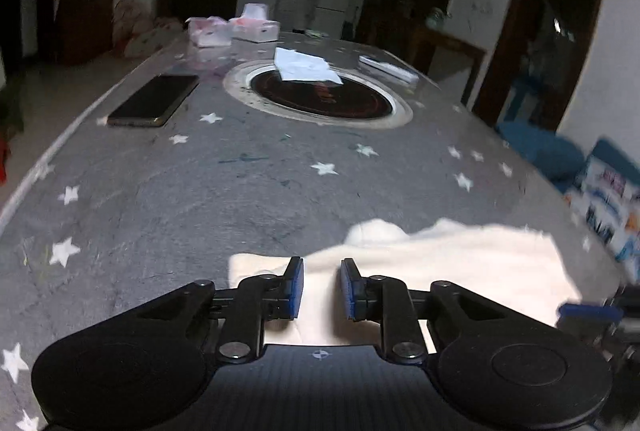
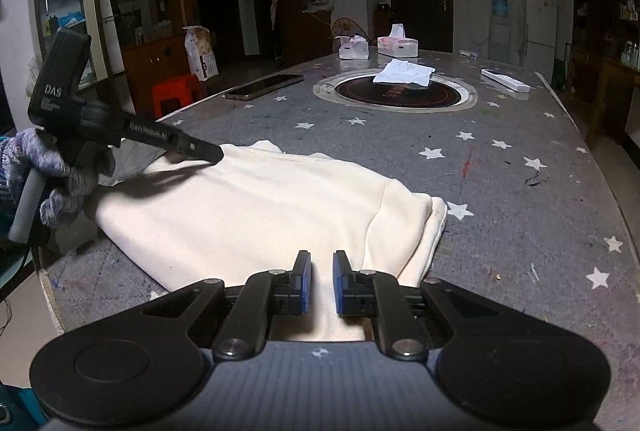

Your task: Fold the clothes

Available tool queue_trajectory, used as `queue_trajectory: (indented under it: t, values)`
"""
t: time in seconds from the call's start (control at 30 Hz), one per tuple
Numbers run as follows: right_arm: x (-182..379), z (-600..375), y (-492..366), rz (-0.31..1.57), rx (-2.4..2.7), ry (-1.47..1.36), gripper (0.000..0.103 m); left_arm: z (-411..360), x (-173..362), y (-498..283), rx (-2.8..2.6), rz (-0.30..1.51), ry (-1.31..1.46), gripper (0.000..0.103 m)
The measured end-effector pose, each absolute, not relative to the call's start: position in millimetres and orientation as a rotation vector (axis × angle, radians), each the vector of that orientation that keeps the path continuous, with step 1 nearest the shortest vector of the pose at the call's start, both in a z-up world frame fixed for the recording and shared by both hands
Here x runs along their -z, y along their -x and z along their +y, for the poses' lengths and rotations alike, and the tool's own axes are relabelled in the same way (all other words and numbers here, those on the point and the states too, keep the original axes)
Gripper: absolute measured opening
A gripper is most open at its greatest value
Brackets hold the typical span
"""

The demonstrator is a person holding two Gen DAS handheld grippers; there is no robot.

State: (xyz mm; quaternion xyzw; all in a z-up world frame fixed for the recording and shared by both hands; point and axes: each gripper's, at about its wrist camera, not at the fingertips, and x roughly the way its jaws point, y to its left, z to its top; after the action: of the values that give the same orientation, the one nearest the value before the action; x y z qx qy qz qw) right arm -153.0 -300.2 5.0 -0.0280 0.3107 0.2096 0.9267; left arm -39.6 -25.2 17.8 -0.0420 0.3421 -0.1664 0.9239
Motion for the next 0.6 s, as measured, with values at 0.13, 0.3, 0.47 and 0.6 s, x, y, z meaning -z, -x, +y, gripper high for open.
queue_trajectory:
  t: [0.13, 0.3, 0.47, 0.6]
  values:
    - [-14, -298, 148, 0.653, -0.440, 0.062, 0.022, -19, -25, 48, 0.338, 0.678, 0.092, 0.024]
    - [-27, -291, 130, 0.622, -0.448, 0.093, 0.026, -18, -32, 64, 0.331, 0.655, 0.092, 0.037]
    - [-24, -286, 101, 0.629, -0.431, 0.111, 0.027, -14, -32, 82, 0.317, 0.656, 0.087, 0.042]
    - [-12, -285, 80, 0.670, -0.414, 0.112, 0.027, -9, -26, 93, 0.296, 0.670, 0.079, 0.042]
